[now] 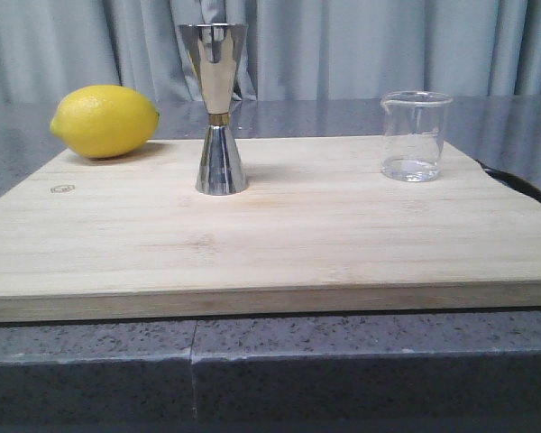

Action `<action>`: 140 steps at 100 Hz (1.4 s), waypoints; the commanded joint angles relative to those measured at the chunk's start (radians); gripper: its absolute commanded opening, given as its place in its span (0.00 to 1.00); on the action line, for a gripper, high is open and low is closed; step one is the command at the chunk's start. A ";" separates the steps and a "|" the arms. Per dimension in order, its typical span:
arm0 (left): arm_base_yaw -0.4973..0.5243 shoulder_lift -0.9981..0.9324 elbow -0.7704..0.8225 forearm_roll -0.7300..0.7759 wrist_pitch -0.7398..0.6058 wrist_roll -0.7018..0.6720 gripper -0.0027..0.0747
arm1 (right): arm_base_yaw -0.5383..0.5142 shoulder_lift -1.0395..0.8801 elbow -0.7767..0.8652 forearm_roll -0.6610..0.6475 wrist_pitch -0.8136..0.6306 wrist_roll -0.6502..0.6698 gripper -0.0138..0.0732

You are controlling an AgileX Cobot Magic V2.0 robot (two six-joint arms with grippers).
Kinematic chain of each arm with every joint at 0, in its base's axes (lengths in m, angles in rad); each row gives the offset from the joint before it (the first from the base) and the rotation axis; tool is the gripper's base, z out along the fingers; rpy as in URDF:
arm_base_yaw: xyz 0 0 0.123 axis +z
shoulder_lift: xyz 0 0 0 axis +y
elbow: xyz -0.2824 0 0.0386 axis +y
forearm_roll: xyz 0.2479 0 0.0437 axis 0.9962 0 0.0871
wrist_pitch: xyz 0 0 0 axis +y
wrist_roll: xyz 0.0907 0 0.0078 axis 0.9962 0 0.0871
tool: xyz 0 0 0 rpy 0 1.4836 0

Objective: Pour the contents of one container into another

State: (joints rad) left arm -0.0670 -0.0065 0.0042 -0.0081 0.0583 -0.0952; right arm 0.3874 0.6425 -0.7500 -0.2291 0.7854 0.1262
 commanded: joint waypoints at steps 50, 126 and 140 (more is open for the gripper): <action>0.002 -0.024 0.004 0.014 -0.092 0.003 0.01 | -0.009 -0.001 -0.033 -0.022 -0.060 -0.003 0.08; 0.002 -0.024 0.004 0.014 -0.092 0.003 0.01 | -0.356 -0.324 0.225 0.127 -0.333 -0.003 0.09; 0.002 -0.024 0.004 0.014 -0.092 0.003 0.01 | -0.394 -0.455 0.383 0.200 -0.488 -0.003 0.09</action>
State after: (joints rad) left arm -0.0670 -0.0065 0.0042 0.0067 0.0504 -0.0952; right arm 0.0149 0.2443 -0.4193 -0.0742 0.4741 0.1262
